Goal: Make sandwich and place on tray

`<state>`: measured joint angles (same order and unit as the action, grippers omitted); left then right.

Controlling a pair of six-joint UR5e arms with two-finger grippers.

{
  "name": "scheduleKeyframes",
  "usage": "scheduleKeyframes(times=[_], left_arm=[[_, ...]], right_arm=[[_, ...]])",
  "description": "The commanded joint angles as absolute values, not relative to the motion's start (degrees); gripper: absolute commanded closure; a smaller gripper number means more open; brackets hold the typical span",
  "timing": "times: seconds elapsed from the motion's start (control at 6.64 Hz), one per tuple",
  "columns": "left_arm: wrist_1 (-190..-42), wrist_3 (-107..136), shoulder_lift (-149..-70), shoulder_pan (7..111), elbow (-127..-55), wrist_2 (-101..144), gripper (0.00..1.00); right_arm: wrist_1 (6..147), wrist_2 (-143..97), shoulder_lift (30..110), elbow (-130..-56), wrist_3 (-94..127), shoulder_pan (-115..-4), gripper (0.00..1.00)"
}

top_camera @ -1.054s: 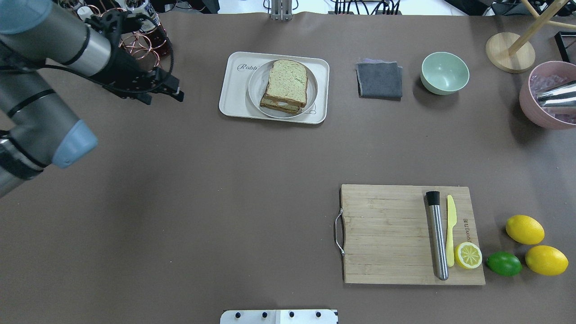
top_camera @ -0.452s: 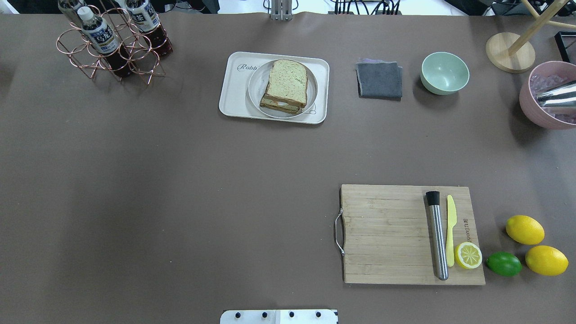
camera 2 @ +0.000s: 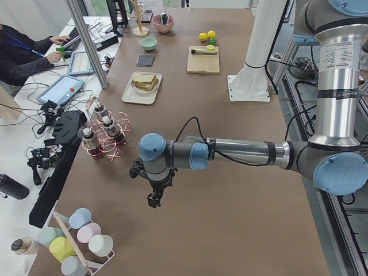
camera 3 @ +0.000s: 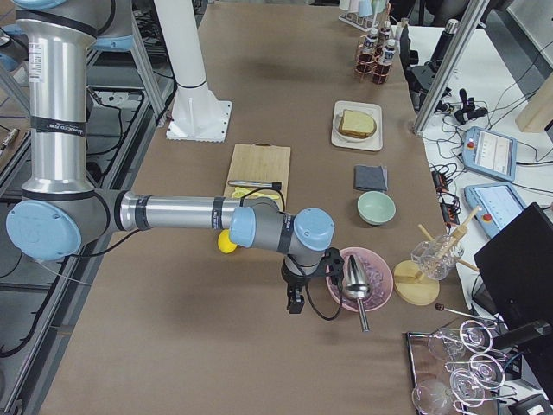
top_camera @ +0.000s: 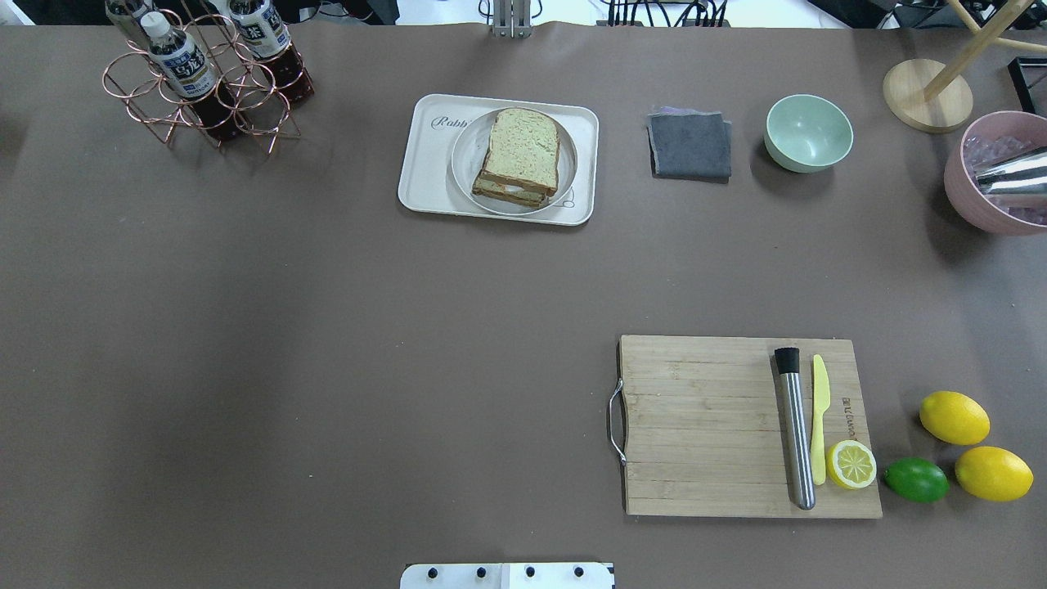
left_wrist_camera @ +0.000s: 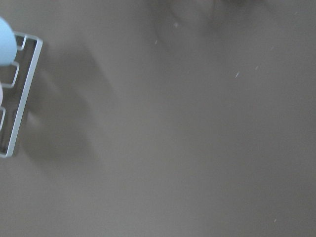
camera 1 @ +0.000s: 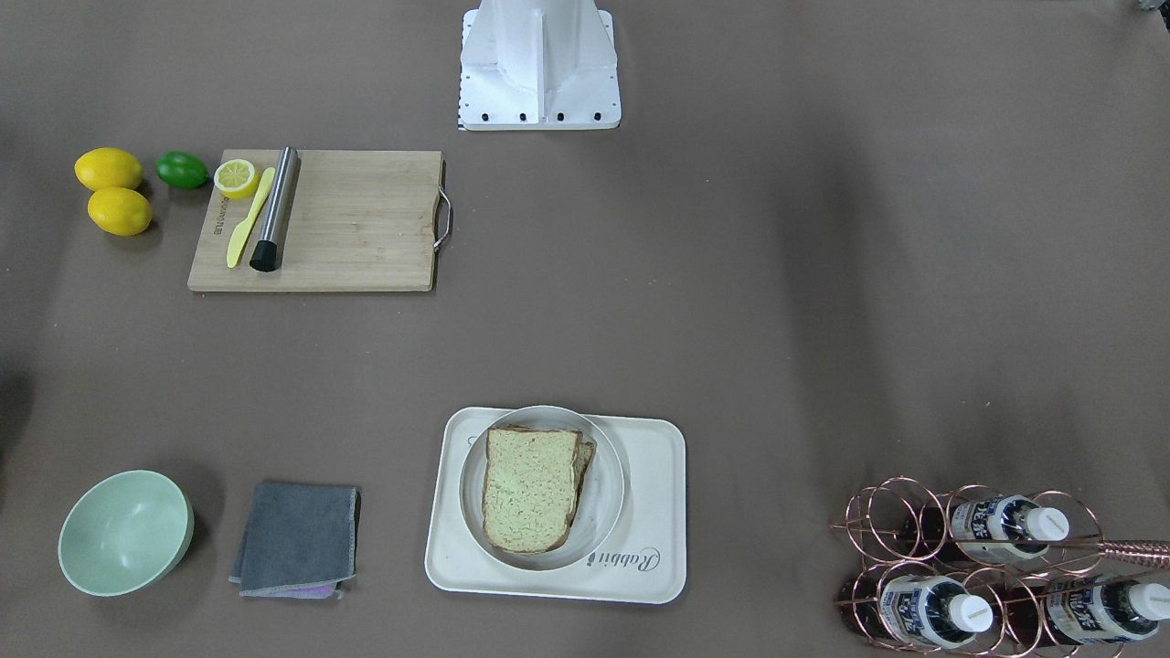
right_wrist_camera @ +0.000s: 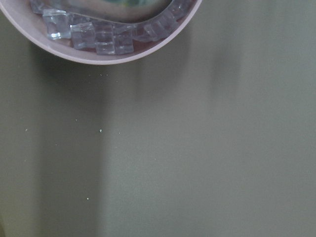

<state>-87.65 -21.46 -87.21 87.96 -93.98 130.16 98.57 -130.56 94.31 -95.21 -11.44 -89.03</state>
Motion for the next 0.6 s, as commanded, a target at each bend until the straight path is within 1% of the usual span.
scheduleKeyframes(times=[0.0, 0.45], left_arm=[[-87.72, -21.45, -85.61, 88.42, -93.24, 130.52, 0.01], [-87.71, -21.27, -85.87, 88.33, -93.52, 130.61, 0.01]], right_arm=[[98.53, -130.61, 94.92, -95.36, -11.51, -89.12, 0.00], [98.53, -130.61, 94.92, -95.36, -11.43, -89.30, 0.00]])
